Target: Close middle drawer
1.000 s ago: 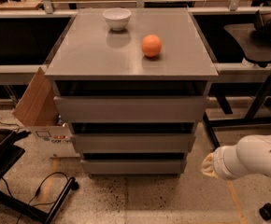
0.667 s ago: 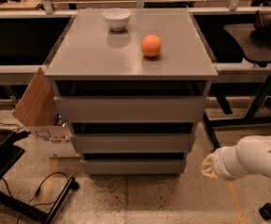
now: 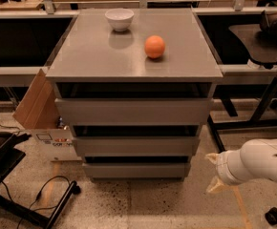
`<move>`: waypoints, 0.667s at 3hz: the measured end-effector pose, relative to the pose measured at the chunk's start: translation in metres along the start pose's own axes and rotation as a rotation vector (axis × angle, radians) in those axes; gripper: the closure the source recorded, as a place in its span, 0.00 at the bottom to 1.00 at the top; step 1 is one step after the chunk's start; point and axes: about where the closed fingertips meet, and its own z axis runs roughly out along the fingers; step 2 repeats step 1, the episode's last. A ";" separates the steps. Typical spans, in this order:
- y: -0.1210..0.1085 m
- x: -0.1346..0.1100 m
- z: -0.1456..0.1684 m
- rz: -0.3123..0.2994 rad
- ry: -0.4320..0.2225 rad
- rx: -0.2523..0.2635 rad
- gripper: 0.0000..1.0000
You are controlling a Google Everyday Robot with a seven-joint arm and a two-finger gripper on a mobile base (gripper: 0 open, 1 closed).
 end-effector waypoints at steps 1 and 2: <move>0.000 0.000 0.000 0.000 0.000 -0.001 0.00; 0.000 0.000 0.000 0.000 0.000 -0.001 0.00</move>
Offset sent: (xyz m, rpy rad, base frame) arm 0.0000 0.0000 0.0000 0.0000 0.0000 0.0000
